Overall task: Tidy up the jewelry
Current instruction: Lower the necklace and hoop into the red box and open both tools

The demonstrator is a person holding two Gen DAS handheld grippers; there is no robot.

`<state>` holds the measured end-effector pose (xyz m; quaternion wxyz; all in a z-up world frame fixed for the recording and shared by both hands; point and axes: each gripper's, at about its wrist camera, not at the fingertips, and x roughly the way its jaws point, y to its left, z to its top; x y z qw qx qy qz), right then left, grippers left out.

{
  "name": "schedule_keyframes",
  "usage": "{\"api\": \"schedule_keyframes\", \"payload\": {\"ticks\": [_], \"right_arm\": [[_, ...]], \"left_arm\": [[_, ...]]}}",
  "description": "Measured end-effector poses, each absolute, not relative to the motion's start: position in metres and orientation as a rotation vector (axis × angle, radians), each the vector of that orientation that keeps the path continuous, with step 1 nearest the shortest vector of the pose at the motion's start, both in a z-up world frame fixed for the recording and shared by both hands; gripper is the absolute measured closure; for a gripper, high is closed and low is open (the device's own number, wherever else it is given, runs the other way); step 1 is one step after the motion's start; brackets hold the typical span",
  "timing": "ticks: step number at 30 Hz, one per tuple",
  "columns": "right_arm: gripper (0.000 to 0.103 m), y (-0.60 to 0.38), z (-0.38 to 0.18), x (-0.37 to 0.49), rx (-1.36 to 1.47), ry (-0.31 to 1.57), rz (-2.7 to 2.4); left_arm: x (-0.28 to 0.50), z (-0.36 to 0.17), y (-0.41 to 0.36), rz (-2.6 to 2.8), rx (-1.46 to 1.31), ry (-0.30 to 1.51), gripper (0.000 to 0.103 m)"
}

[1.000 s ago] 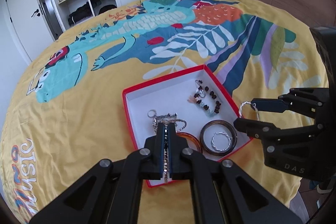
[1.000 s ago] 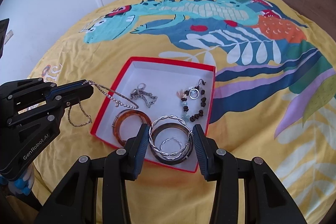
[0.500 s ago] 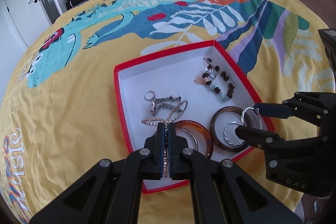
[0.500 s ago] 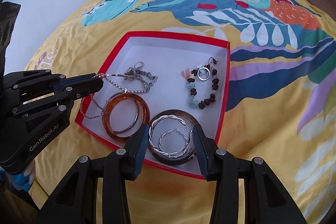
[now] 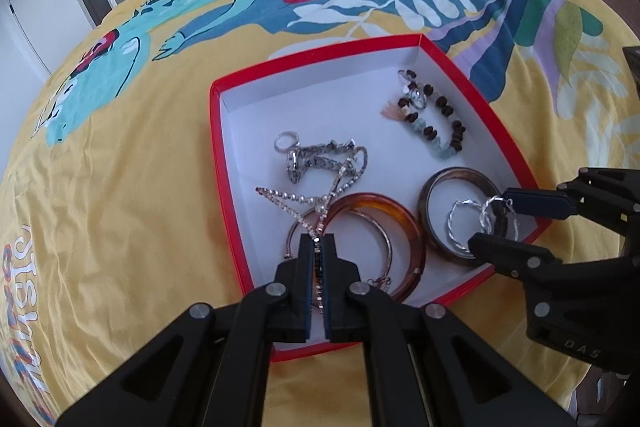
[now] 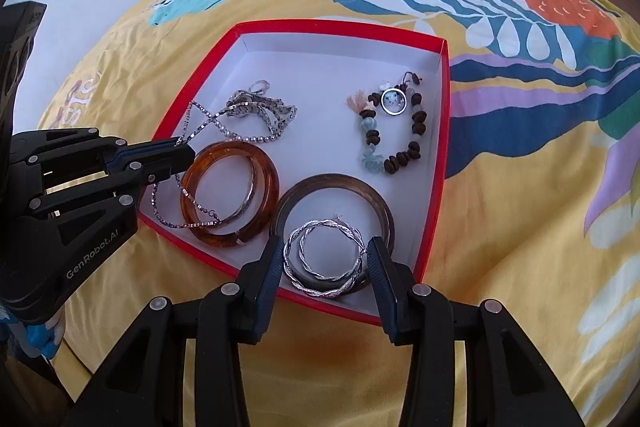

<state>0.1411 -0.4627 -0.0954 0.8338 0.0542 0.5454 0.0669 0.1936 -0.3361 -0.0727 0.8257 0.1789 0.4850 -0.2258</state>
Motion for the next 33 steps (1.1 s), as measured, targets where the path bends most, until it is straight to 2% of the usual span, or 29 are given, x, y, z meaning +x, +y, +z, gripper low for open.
{"api": "schedule_keyframes", "payload": {"ticks": [16,33], "right_arm": [[0.060,-0.465,-0.100,0.144,0.143,1.182,0.112],[0.060,-0.459,-0.097,0.203,0.126,1.119,0.114]], "left_arm": [[0.201,-0.086,-0.323,-0.495,0.285,1.121,0.097],[0.247,-0.079,-0.340,-0.482,0.273,1.042,0.097]]}}
